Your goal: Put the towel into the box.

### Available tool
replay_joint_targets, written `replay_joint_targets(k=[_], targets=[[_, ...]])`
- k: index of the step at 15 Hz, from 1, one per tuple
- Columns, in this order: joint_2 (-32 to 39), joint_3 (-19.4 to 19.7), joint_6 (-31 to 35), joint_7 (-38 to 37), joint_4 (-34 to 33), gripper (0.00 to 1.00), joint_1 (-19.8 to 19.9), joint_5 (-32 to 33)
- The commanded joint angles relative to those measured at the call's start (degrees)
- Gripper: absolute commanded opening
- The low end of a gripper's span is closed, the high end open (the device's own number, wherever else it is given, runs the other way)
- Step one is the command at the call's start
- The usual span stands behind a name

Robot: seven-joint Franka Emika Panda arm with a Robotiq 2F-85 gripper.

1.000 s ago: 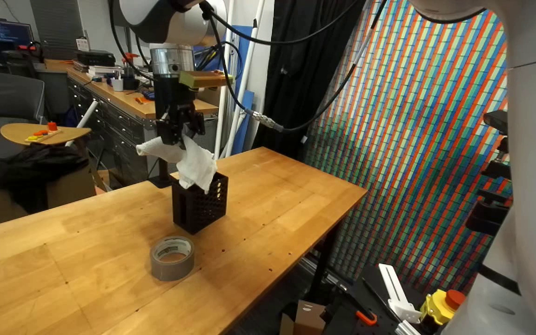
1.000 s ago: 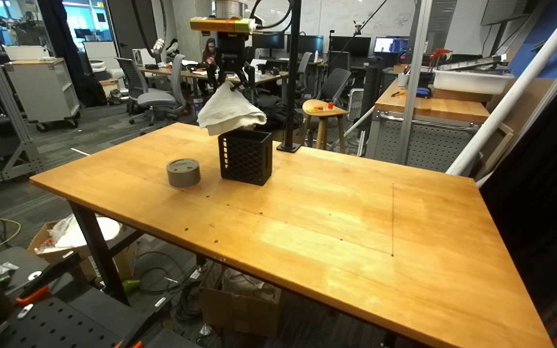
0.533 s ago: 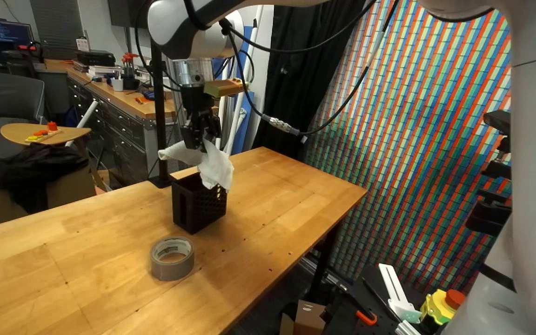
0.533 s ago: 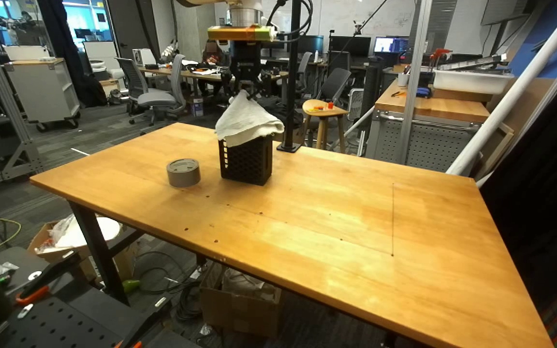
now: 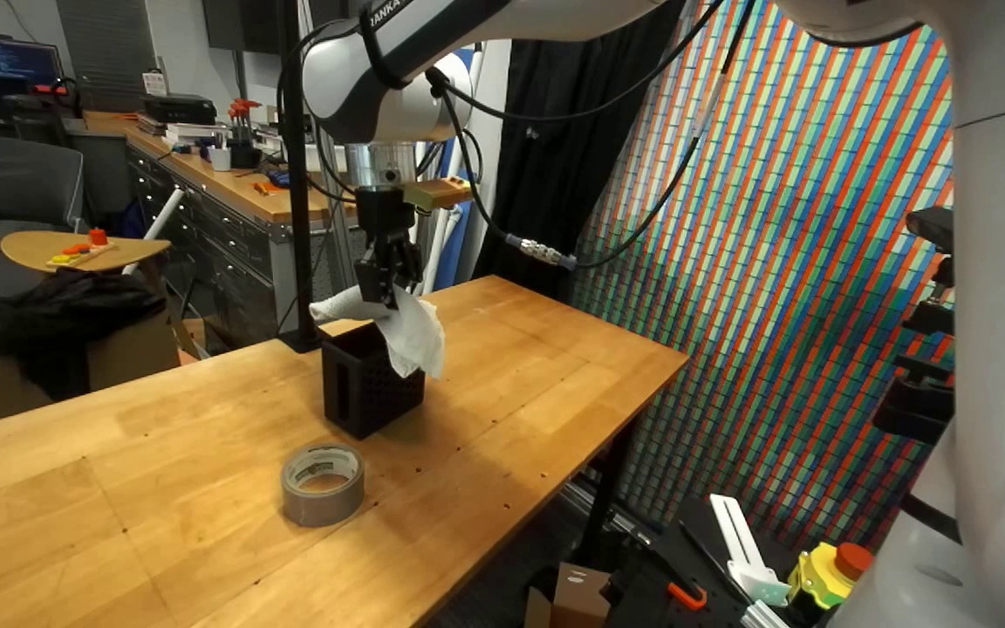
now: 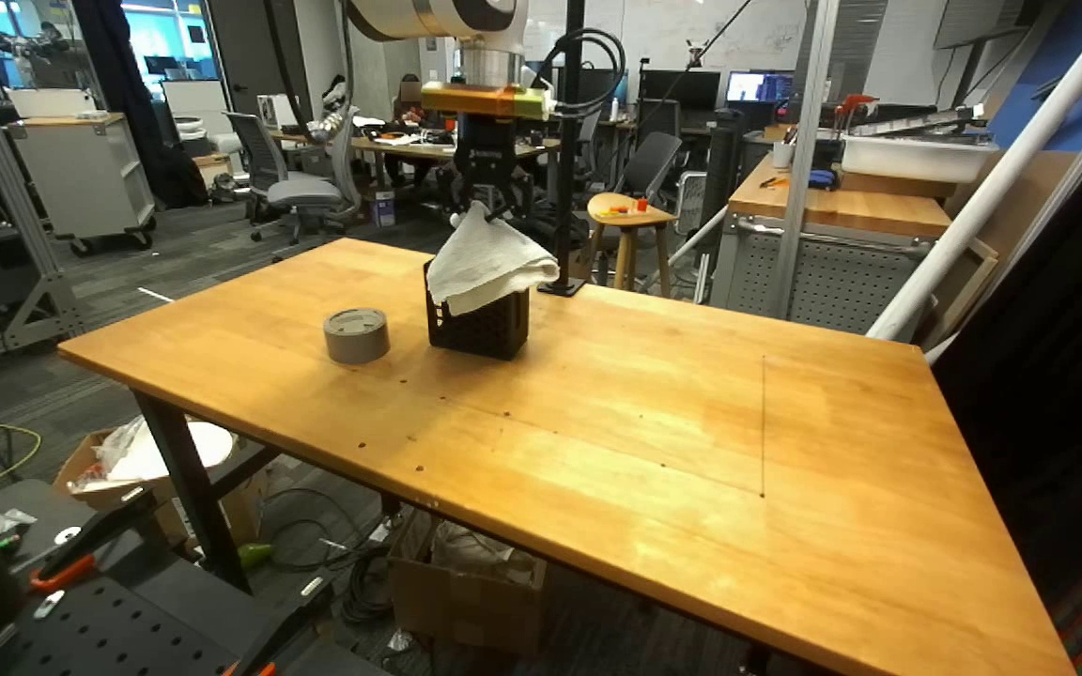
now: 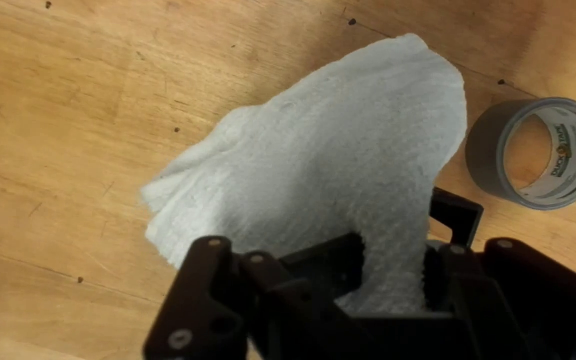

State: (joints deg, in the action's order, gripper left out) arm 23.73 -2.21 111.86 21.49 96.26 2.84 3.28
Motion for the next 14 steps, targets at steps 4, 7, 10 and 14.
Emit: replay_joint_targets(k=[4,7,10,14], targets=[[0.7,-2.0,0.8,2.4,0.2,0.03,-1.1,-0.3],[0.4,-2.5,2.9,2.3,0.9,0.03,-1.7,-0.2],[-0.4,-2.2,6.0,1.5,2.4,0.03,-1.8,0.1],[0.1,-1.5,9.0,2.3,4.7,0.04,-0.1,-0.9]])
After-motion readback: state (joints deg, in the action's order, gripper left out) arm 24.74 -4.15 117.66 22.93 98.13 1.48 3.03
